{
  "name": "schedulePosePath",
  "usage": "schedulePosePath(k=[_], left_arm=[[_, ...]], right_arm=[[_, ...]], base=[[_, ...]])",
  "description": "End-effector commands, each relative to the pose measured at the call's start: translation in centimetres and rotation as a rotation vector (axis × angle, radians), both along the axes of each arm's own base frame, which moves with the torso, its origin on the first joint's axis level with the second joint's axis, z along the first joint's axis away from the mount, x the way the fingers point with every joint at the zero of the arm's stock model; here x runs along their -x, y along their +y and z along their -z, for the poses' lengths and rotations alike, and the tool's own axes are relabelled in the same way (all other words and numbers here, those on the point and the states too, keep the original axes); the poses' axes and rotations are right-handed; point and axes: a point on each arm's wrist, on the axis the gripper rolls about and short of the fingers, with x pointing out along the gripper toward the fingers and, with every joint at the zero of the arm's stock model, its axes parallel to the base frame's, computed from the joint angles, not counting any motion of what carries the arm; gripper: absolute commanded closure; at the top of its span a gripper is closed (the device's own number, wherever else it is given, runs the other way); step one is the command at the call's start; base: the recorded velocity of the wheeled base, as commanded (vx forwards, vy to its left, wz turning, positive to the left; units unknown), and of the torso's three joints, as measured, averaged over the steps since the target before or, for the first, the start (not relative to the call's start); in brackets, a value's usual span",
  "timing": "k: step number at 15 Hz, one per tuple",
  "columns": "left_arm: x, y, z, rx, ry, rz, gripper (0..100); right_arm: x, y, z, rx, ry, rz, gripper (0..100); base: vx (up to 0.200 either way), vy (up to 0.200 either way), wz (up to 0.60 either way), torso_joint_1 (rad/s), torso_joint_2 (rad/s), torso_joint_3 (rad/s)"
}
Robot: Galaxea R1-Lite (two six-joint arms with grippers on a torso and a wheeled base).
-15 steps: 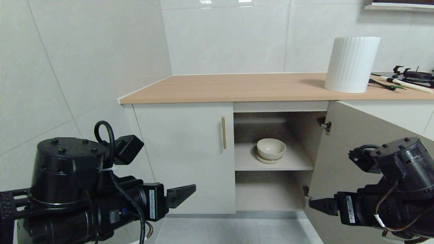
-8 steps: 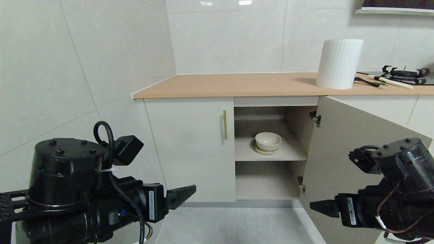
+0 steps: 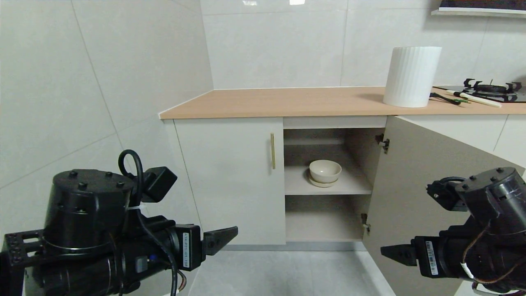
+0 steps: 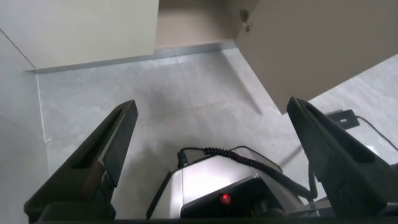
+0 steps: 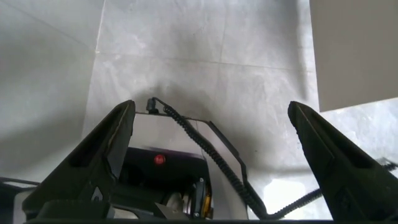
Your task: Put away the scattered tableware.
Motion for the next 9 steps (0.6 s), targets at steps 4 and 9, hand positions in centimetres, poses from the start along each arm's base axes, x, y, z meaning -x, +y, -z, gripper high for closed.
schedulePosePath(k=[4, 9], left_arm=[[0.0, 0.0, 0.2, -0.016, 0.002, 0.006, 0], [0.0, 0.0, 0.2, -0.016, 0.002, 0.006, 0]], right_arm=[[0.9, -0.7, -0.5, 0.055, 0.029, -0.029, 0], [1.5, -2.0, -0.2, 0.164, 0.116, -0.052, 0]], base=[[0.0, -0.2, 0.0, 0.006, 0.01, 0.002], [0.0, -0.2, 0.0, 0.003, 0.0, 0.005]])
